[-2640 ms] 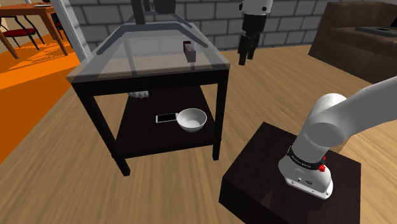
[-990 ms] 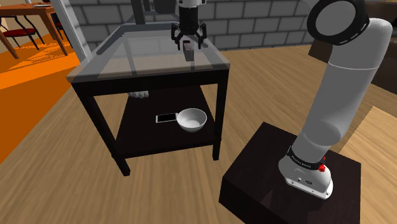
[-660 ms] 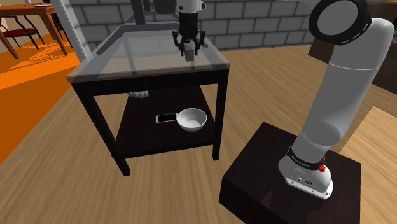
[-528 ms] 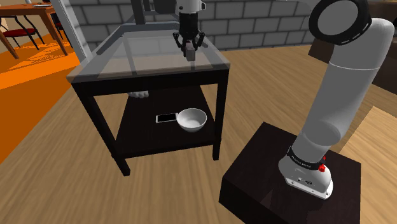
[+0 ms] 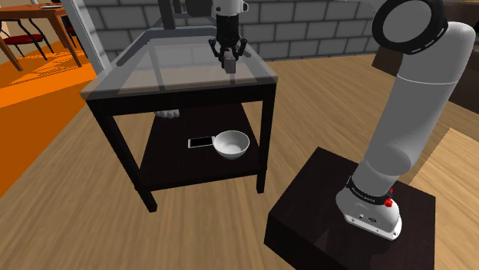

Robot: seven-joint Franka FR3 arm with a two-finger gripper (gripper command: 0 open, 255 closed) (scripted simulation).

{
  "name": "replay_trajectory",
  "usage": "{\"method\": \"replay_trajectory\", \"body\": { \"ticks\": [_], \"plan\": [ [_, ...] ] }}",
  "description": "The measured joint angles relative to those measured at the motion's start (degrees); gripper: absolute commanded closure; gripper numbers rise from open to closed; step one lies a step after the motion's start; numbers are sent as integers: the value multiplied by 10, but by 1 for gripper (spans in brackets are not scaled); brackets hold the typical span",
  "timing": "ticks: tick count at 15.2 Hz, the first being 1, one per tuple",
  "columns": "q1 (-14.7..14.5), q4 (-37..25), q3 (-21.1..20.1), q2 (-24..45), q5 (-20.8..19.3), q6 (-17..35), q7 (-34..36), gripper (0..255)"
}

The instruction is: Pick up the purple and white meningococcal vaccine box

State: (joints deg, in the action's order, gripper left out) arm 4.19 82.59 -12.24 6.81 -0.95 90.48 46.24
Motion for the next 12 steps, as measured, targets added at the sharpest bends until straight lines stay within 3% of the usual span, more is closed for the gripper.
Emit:
{"method": "replay_trajectory", "body": {
  "ticks": [12],
  "plan": [
    [-7, -149, -2, 44, -10, -110, 5, 255]
  ]
}}
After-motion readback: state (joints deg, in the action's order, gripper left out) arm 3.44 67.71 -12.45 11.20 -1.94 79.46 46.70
